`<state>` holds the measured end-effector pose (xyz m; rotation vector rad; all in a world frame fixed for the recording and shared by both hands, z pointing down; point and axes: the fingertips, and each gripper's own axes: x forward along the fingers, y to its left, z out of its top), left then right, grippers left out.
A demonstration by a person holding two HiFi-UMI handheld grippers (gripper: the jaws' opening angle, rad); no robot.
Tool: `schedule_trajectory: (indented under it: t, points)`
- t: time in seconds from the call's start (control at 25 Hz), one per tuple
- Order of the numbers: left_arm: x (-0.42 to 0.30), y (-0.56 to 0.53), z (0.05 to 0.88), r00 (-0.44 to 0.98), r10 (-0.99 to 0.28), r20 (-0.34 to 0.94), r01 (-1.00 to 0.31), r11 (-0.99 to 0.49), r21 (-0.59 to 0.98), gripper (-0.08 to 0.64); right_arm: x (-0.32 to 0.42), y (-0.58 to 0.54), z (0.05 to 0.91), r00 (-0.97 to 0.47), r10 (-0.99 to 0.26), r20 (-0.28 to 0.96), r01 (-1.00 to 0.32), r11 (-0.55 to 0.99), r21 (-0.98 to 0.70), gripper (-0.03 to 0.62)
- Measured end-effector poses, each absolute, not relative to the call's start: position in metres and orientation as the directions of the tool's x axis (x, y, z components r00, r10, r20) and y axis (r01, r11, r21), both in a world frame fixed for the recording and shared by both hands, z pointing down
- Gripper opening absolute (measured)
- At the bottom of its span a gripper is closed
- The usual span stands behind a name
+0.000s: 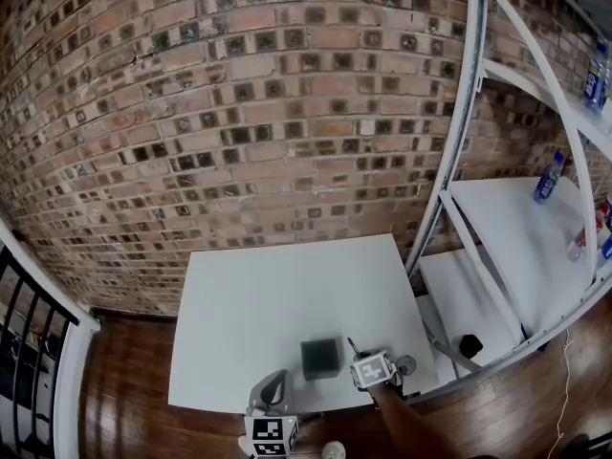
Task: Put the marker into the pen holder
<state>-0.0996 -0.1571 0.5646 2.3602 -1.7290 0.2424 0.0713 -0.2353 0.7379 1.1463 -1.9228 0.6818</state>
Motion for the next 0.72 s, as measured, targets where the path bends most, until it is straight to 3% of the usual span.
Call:
schedule_trajectory:
  t: [0.24, 0.48, 0.72]
  points:
    - [-0.099, -0.153, 0.561, 0.303, -0.921, 0.246, -0.953, -0.297, 0.062, 0.012, 0.075, -0.239, 0.699, -0.284, -0.646, 0.708, -0.918, 0.396, -0.007, 0.044]
    - [-0.099, -0.148, 0.554, 0.302, -0.924, 0.233, -0.953, -0.297, 0.06, 0.012, 0.061, -0.228, 0.61, -0.304, -0.838, 0.452, -0.928, 0.367, 0.056, 0.044]
    - [-0.11, -0.148, 0.547, 0.286, -0.936, 0.205, -0.958, -0.278, 0.07, 0.014, 0.037, -0.203, 0.519, -0.397, -0.905, 0.155, -0.914, 0.404, 0.02, 0.044]
